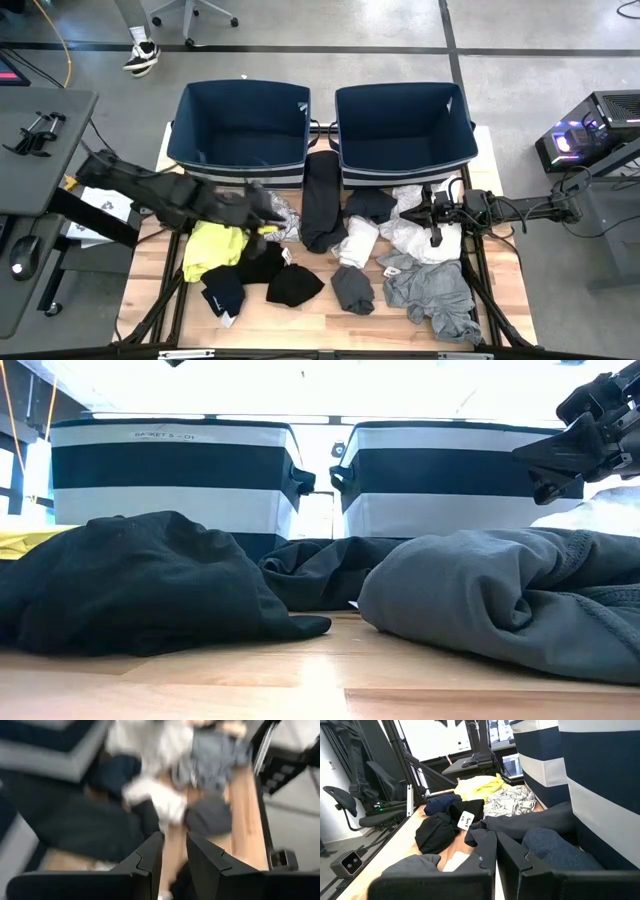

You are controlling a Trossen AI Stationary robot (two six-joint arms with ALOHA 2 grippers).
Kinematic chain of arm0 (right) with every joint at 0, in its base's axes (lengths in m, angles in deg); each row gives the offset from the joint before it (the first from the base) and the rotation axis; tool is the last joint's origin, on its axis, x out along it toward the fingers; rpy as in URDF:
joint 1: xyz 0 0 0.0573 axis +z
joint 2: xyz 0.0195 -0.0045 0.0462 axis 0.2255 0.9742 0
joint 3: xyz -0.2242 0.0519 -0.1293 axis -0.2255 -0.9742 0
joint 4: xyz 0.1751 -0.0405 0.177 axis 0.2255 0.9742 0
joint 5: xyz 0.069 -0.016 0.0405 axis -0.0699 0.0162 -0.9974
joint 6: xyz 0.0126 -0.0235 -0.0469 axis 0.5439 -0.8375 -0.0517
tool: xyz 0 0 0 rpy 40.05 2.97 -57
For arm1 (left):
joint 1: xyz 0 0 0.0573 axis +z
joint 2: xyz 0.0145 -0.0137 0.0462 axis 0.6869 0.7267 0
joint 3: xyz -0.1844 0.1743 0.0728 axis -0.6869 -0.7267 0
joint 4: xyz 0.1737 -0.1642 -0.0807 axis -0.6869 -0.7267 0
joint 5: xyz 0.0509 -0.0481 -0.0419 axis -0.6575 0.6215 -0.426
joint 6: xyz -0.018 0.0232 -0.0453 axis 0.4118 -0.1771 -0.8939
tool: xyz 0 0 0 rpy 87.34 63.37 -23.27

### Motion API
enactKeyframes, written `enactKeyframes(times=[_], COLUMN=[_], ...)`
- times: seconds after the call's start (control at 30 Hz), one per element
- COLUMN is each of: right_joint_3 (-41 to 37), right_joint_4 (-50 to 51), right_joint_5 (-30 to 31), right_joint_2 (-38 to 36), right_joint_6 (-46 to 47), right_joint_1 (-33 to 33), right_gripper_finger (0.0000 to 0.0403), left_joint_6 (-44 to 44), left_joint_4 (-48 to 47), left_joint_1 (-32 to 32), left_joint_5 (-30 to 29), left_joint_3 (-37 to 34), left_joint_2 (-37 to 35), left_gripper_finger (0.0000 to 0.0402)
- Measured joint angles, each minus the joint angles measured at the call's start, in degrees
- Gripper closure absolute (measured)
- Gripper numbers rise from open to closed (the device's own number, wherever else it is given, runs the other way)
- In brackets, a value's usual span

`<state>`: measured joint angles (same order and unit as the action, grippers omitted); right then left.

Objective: Sort clothes
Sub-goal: Put the black shorts into the left blue laundry bin

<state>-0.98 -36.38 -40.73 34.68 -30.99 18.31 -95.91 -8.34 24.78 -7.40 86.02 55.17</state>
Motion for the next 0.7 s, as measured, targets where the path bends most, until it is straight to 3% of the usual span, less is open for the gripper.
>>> enactKeyframes(times=[0.17, 0.4, 0.7], right_joint_3=[0.0, 0.0, 0.0], right_joint_4=[0.0, 0.0, 0.0], right_joint_5=[0.0, 0.0, 0.0], right_joint_2=[0.0, 0.0, 0.0], right_joint_6=[0.0, 0.0, 0.0], right_joint_1=[0.0, 0.0, 0.0], right_gripper_finger=[0.0402, 0.0402, 0.0402], left_joint_6=[-12.0, -17.2, -18.8], left_joint_4=[-7.4, -12.0, 5.5], left_joint_1=[0.2, -3.1, -3.6], left_joint_5=[7.0, 15.5, 15.8], left_joint_3=[0.7, -6.6, -23.1], left_joint_2=[7.3, 11.5, 11.6], left_gripper_finger=[0.0325, 0.0282, 0.0163])
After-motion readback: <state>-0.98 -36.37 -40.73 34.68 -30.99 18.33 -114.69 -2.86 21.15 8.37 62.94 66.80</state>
